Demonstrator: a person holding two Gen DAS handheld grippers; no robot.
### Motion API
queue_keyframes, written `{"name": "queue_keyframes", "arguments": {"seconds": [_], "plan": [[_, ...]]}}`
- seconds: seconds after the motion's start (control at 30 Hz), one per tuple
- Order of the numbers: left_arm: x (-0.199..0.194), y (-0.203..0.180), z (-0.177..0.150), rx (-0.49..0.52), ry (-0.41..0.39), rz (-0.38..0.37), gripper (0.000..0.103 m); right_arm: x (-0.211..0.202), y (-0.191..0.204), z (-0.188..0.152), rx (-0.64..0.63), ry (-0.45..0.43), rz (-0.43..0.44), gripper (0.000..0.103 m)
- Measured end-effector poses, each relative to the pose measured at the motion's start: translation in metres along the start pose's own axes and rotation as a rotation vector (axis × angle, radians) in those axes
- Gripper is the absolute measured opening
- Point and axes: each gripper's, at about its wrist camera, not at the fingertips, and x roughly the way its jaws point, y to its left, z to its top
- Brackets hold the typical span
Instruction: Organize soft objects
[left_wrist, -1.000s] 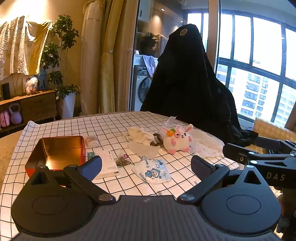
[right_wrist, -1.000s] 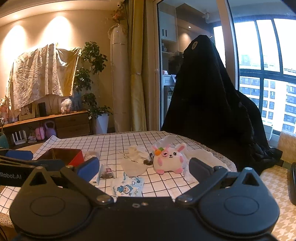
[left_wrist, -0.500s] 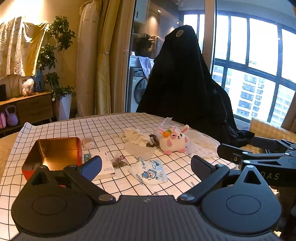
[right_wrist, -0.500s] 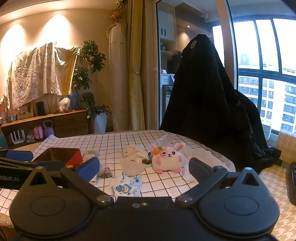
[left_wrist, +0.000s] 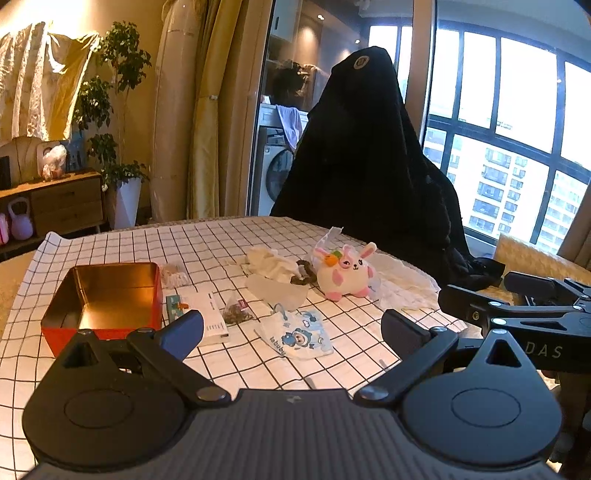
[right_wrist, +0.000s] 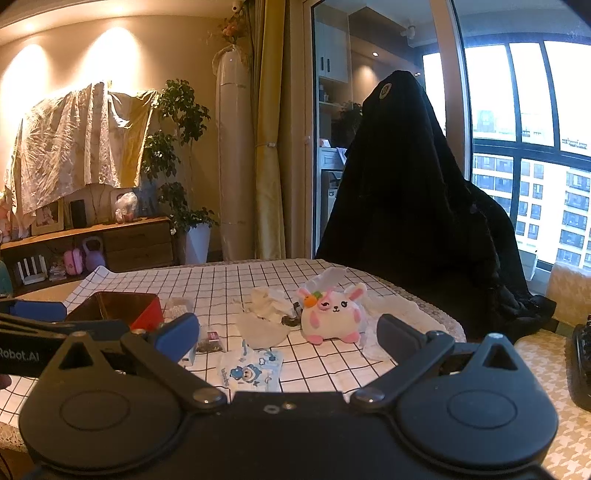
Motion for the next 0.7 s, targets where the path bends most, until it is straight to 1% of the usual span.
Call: {"name": "queue_keyframes", "arguments": {"seconds": [0.2, 0.43, 0.7], "plan": [[0.0, 0.006, -0.004, -0.011, 0.021, 0.019, 0.103, 0.001, 0.005, -0.002, 0.002, 0.041, 0.003, 0.102], [-0.002, 0.013, -0.008, -0.033, 0.031, 0.003, 0.103, -0.002, 0.012, -0.004, -0.009, 0.068, 0.003, 0.102], [-0.003, 0.015, -0.01, -0.043, 0.042, 0.006, 0.103, -0.005, 0.017, -0.004, -0.016, 0.082, 0.001, 0.102]]}}
